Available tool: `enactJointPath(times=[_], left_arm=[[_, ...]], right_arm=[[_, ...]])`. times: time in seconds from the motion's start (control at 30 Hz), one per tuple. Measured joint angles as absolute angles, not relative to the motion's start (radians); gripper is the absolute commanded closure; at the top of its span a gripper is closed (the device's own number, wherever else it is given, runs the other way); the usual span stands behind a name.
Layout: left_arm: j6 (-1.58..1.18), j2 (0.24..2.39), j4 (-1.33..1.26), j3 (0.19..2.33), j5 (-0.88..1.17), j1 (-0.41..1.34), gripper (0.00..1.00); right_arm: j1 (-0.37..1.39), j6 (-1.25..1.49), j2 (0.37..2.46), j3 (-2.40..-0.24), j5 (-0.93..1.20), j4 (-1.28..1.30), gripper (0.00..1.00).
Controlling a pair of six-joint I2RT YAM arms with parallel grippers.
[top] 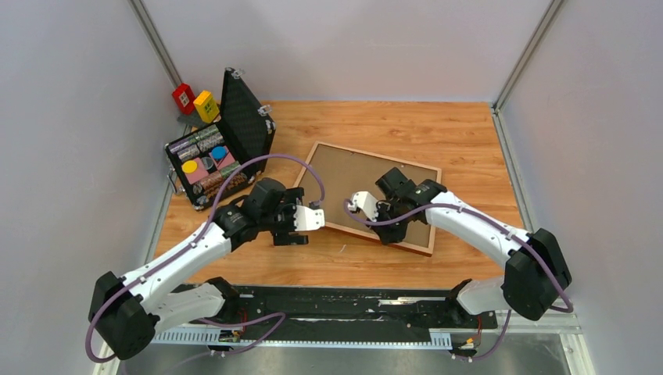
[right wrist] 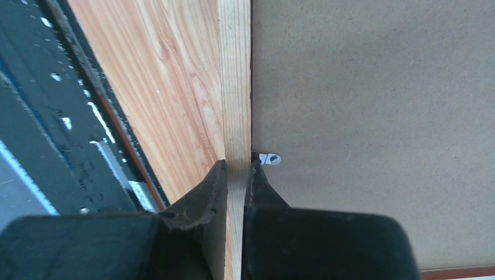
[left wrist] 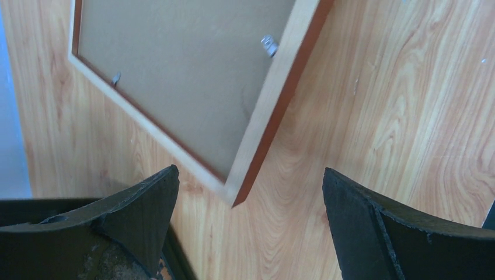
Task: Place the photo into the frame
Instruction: Turn over the photo frame at the center of the board.
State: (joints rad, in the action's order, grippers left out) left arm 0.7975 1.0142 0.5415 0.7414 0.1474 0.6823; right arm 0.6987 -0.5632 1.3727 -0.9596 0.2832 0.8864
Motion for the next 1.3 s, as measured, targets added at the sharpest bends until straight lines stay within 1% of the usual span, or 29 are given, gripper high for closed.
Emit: enactJointPath(times=[0.2,0.33,0.4,0.47,0.53,0.63,0.67,0.77,0.8,0.93,0.97,1.0,1.03,1.07,1.13,1.17,1.2,1.3], left_arm=[[0.835,1.073,0.528,0.805,0.162,0.762,0.00],[0.877,1.104,0.456,0.807,0.137,0.810,0.00],[0.897,1.126,0.410,0.804,0.123,0.818,0.02],[0.920,1.148,0.349,0.793,0.109,0.819,0.05],[0.943,1.175,0.295,0.785,0.094,0.819,0.12],[0.972,1.215,0.242,0.784,0.075,0.820,0.26],[0.977,1.226,0.232,0.784,0.068,0.821,0.29],[0.997,1.254,0.206,0.784,0.046,0.828,0.41],[1.003,1.261,0.198,0.784,0.038,0.831,0.43],[1.020,1.273,0.167,0.792,-0.003,0.841,0.56],[1.021,1.276,0.167,0.798,-0.012,0.843,0.62],[1.020,1.280,0.168,0.804,-0.020,0.844,0.65],[1.018,1.286,0.173,0.815,-0.028,0.846,0.74],[1.026,1.294,0.192,0.831,-0.035,0.849,0.82],[1.050,1.311,0.234,0.860,-0.047,0.856,0.91],[1.050,1.322,0.255,0.879,-0.060,0.860,0.94],[1.049,1.331,0.269,0.899,-0.066,0.863,0.99],[1.026,1.362,0.333,0.968,-0.075,0.868,1.00]], right_arm=[[0.625,-0.581,1.373,-1.094,0.383,1.002,1.00],[0.567,-0.593,1.377,-1.174,0.454,1.058,1.00],[0.543,-0.599,1.383,-1.200,0.482,1.079,1.00],[0.525,-0.606,1.390,-1.217,0.504,1.096,1.00],[0.509,-0.613,1.397,-1.230,0.522,1.112,1.00],[0.489,-0.625,1.407,-1.250,0.542,1.138,1.00],[0.482,-0.629,1.410,-1.257,0.549,1.145,1.00],[0.458,-0.638,1.419,-1.282,0.570,1.169,1.00],[0.453,-0.640,1.422,-1.288,0.575,1.175,1.00],[0.439,-0.649,1.433,-1.304,0.583,1.195,1.00],[0.437,-0.649,1.436,-1.306,0.585,1.196,1.00],[0.437,-0.650,1.437,-1.308,0.585,1.198,0.97],[0.436,-0.650,1.438,-1.309,0.585,1.200,0.92],[0.435,-0.649,1.438,-1.312,0.584,1.200,0.86],[0.428,-0.648,1.438,-1.327,0.573,1.206,0.72],[0.426,-0.643,1.438,-1.334,0.562,1.207,0.66],[0.421,-0.632,1.437,-1.339,0.555,1.204,0.60],[0.415,-0.599,1.430,-1.353,0.536,1.180,0.48]])
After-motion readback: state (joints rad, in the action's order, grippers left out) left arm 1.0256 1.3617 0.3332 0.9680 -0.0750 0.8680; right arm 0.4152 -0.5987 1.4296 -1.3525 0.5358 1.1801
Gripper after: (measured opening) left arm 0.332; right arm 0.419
